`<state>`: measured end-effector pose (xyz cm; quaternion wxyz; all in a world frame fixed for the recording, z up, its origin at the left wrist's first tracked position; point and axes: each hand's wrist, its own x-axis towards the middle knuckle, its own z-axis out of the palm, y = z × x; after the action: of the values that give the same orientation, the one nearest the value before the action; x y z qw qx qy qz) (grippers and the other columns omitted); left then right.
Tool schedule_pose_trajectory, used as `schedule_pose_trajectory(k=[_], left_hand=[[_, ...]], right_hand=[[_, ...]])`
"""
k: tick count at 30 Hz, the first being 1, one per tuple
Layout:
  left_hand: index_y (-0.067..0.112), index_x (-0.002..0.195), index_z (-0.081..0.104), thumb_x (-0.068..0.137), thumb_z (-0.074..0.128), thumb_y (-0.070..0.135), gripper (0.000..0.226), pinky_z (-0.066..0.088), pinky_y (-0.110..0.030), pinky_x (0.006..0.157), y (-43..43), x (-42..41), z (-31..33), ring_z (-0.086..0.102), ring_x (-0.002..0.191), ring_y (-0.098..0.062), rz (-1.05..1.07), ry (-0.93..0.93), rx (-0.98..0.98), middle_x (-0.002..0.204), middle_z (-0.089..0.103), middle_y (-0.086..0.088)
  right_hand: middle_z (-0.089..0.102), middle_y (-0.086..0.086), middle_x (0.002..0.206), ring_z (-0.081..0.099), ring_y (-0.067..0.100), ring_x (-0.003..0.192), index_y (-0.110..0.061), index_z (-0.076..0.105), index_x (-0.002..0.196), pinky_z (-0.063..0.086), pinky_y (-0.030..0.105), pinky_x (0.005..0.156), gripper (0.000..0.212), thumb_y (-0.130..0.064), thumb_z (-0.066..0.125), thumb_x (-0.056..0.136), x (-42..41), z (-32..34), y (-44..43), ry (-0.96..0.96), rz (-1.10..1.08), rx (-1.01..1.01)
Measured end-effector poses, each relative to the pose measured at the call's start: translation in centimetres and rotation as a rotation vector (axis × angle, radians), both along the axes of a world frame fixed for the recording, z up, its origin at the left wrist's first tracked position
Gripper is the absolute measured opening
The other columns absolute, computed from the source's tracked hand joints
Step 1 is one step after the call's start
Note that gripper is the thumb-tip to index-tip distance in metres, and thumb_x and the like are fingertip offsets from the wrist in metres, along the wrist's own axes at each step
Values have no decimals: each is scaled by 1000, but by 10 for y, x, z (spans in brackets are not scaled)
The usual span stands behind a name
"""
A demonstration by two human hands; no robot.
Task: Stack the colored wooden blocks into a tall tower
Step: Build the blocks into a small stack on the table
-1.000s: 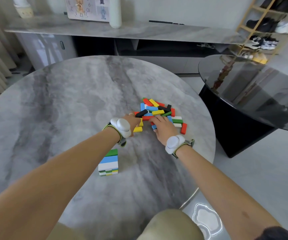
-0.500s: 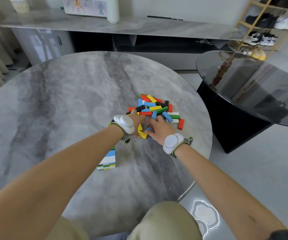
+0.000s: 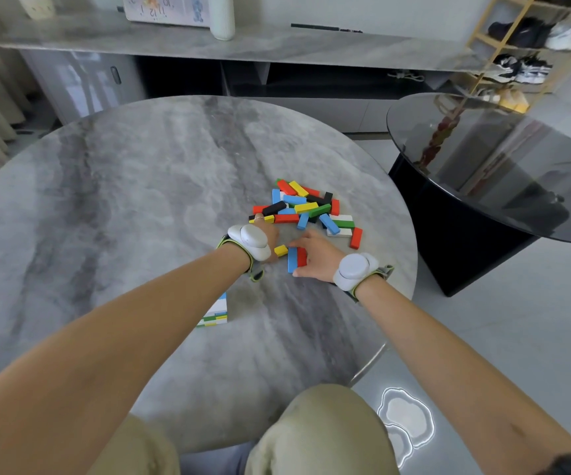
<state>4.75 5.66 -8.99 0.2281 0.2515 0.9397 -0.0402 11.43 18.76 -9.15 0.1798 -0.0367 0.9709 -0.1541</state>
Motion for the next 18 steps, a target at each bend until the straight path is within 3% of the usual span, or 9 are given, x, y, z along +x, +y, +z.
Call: schedule_pose_trajectory(k=[4,8,15,18], left_hand=[[13,122,54,78,69,42,55,49,-38,89,-2,-1,2,57,108,-30,-27,-32,-33,134,41,-16],[14,110,65,73,74,30,42,54,-34,84,-2,-1,7,57,86,-23,-144,-118,-69,105,60,-6],[12,119,50,71,77,34,60,52,-36,85,-5,1,6,59,94,-23,-144,-55,129,114,59,-4],[15,120,52,72,77,31,57,51,-37,90,-1,-1,2,58,100,-23,-147,-64,175,117,58,-3]], right_hand=[[47,11,136,30,26,133,-5,47,132,28,29,104,50,-22,62,88,2,3,-6,23,-1,27],[44,13,138,31,26,133,-5,48,131,26,28,105,52,-24,65,86,3,0,-7,35,-56,-27],[32,9,144,37,23,132,-13,44,136,33,30,105,65,-26,73,79,6,-1,-7,18,-158,-126],[38,11,140,38,24,129,-11,45,133,33,29,103,60,-25,71,80,8,2,-8,12,-134,-99]])
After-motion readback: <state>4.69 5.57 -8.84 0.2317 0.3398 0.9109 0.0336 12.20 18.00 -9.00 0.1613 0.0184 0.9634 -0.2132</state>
